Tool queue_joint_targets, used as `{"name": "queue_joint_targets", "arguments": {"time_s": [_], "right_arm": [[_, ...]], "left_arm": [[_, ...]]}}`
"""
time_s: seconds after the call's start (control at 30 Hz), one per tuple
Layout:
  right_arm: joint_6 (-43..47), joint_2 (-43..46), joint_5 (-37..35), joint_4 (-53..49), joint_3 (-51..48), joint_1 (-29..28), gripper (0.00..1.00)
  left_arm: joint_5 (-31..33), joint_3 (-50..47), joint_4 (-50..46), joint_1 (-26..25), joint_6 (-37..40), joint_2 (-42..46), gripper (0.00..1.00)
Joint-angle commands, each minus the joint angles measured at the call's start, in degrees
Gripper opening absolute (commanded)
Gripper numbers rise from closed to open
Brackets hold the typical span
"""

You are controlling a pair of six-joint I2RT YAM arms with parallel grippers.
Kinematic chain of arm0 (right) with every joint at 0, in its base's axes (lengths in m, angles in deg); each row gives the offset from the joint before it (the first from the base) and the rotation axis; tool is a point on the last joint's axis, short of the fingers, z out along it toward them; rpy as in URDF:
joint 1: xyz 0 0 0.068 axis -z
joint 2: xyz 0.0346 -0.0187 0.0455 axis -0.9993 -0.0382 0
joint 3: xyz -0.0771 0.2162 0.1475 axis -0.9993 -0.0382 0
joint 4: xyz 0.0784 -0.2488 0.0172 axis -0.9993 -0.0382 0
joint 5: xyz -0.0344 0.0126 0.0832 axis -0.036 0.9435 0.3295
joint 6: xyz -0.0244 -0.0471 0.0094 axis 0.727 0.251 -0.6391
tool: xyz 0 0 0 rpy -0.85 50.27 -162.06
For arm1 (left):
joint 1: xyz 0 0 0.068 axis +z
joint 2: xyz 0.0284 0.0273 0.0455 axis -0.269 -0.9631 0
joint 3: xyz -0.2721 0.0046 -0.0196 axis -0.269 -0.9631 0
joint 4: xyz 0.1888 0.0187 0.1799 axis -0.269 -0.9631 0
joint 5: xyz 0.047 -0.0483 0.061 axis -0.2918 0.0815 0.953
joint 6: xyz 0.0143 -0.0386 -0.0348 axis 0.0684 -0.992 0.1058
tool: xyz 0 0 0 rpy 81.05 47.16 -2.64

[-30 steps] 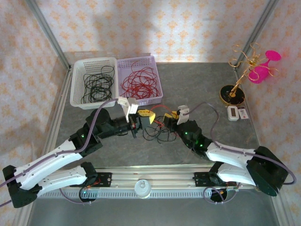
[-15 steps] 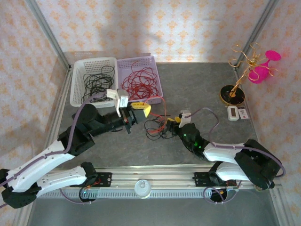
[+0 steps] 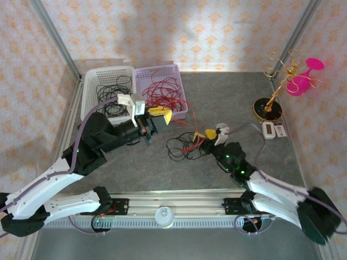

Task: Untangle the cables
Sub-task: Untie the cable, then place the cable into the container.

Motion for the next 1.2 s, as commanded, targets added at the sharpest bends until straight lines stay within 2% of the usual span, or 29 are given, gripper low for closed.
{"name": "queue_joint_targets", "arguments": {"time_s": [0.0, 0.13, 0.27, 0.33, 0.4, 0.5, 0.57, 0.8, 1.0, 1.17], "right_arm": [[4.38, 7.95, 6.47, -6.16, 1.42, 0.06, 0.74], [4.34, 12.91, 15.56, -8.50, 3.84, 0.06, 0.76], [3.44, 14.70, 18.08, -12.11, 6.46, 0.06, 0.74], [2.53, 15.28, 11.95, -16.56, 8.11, 0.06, 0.71], [0.74, 15.31, -2.87, -24.16, 10.01, 0.06, 0.63], [-4.92, 15.94, -21.99, -33.60, 10.52, 0.12, 0.62], [-7.83, 17.04, -27.93, -37.54, 10.39, 0.15, 0.63], [-11.19, 15.97, -24.74, -40.96, 10.76, 0.17, 0.66], [-14.02, 11.74, -19.86, -41.33, 9.77, 0.24, 0.66], [-14.86, 9.90, -12.08, -38.88, 7.34, 0.24, 0.66]], "left_arm": [[3.02, 1.43, -1.53, -0.33, 2.10, -0.42, 0.00], [6.12, 1.73, -3.06, -0.33, 3.01, -1.43, 0.00], [10.12, 2.19, -4.13, -0.38, 3.56, -2.46, 0.00], [13.52, 2.83, -4.40, -0.34, 3.59, -2.92, 0.00], [18.02, 3.75, -4.62, -0.39, 2.81, -3.49, 0.00], [22.40, 5.25, -4.17, -0.37, 2.92, -4.37, 0.00], [25.34, 6.40, -3.82, -0.37, 3.57, -5.32, 0.00], [40.94, 13.45, -1.46, 1.35, 9.31, -13.96, 0.00], [34.77, 18.54, 4.18, 12.71, 8.99, -22.32, 0.00], [33.76, 25.41, 5.64, 19.50, 9.93, -31.65, 0.00]]}}
